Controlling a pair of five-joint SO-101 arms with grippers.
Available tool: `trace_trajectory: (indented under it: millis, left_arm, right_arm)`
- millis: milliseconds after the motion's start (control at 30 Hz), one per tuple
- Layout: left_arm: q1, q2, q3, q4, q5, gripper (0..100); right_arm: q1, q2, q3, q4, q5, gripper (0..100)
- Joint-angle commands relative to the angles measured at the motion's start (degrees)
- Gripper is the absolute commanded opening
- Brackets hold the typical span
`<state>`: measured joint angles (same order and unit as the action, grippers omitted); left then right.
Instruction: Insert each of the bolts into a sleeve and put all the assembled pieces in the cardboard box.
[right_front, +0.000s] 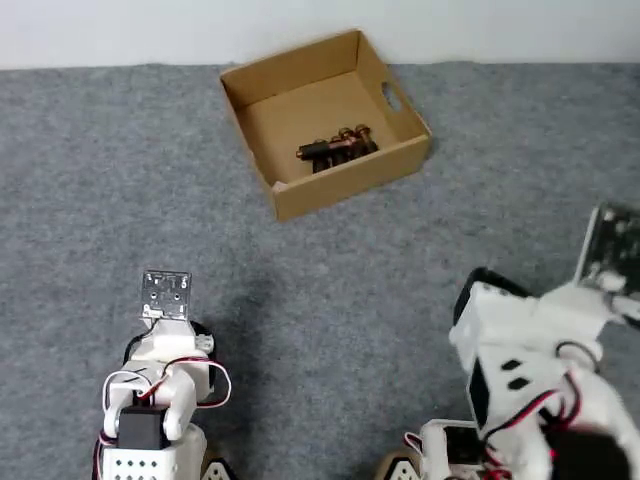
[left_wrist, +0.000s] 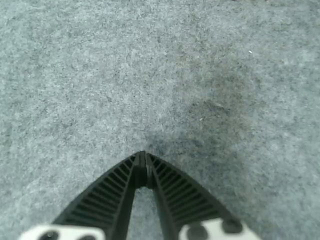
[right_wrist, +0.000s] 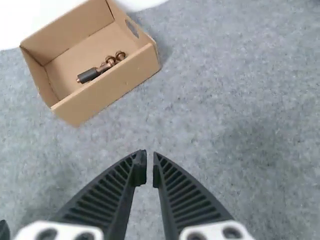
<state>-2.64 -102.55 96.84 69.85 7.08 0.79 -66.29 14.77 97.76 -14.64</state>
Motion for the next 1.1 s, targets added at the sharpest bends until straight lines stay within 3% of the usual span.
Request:
trace_trajectory:
  millis: [0,133,333,567,1067]
  left_arm:
    - [0.2,-0.4,-0.3,0.3,0.1,0]
    - [0.2,-0.4,-0.3,0.3,0.1,0]
    - [0.2,-0.4,-0.3,0.3,0.1,0]
    - [0.2,-0.4,-0.3,0.3,0.1,0]
    - [0.2,-0.4,-0.3,0.3,0.1,0]
  right_arm:
    - [0.7,-8.9,11.4,-4.9,0.0,0.8]
    - [0.7,-16.7,22.7,-7.4,0.1,0.8]
    - [0.7,-25.8,37.9,-14.1,6.9,0.9]
    - [0.1,-37.7,57.0,-21.6,6.8,0.9]
    - [0.6,-37.0,78.2,-22.9,7.1,0.9]
